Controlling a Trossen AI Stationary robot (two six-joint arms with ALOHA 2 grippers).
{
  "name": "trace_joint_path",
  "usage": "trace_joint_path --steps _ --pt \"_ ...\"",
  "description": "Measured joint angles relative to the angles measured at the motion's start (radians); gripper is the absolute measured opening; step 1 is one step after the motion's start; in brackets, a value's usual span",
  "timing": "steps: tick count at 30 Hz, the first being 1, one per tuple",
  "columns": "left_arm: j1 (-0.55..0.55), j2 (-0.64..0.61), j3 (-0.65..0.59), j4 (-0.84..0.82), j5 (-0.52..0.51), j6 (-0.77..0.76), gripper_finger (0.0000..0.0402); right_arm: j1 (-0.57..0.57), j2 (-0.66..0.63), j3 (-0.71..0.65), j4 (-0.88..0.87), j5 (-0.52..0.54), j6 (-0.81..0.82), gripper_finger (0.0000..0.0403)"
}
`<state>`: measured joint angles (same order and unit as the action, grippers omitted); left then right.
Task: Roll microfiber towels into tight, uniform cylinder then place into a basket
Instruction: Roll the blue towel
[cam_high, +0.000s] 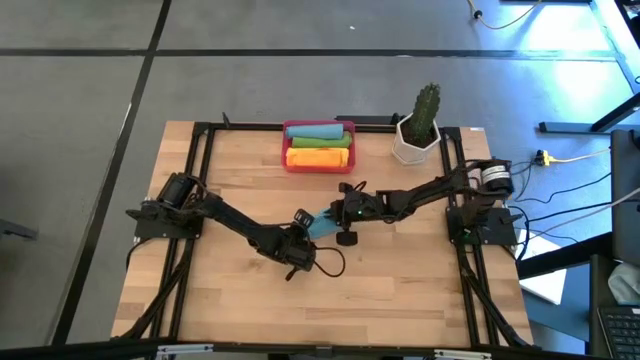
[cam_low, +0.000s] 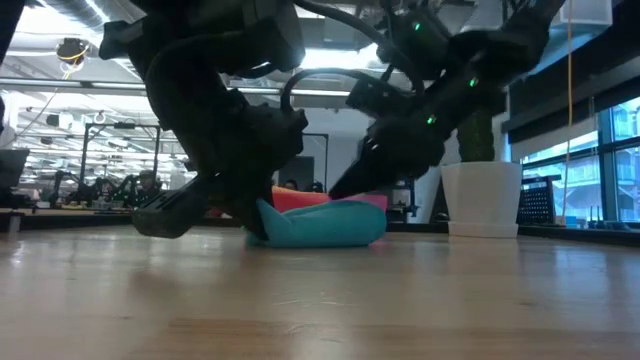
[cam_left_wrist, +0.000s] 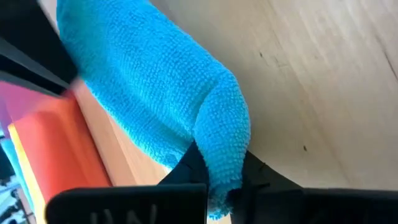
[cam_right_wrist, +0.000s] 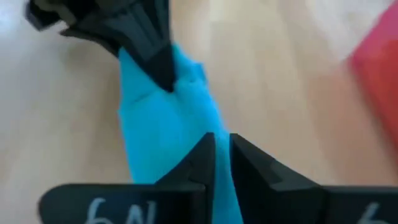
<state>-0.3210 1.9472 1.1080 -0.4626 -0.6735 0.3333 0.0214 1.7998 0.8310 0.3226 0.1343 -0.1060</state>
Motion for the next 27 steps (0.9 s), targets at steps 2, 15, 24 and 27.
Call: trace_joint_path --steps 2,15,24,27 --pt "0.002 0.000 0.000 -0.001 0.002 -0.016 0.0013 0.010 -0.048 -0.001 -0.068 0.055 -0.028 0.0067" --pt "0.002 -0.001 0.000 0.002 0.003 -0.019 0.0005 0.181 -0.074 0.001 -0.153 0.092 -0.187 0.0243" --pt "0.002 -0.002 0.000 0.002 0.003 -0.018 0.0005 0.199 0.053 0.001 -0.159 0.424 -0.295 0.0294" --pt "0.002 -0.002 0.000 0.002 0.003 -0.018 0.0005 0.192 0.067 0.002 -0.160 0.443 -0.296 0.0279"
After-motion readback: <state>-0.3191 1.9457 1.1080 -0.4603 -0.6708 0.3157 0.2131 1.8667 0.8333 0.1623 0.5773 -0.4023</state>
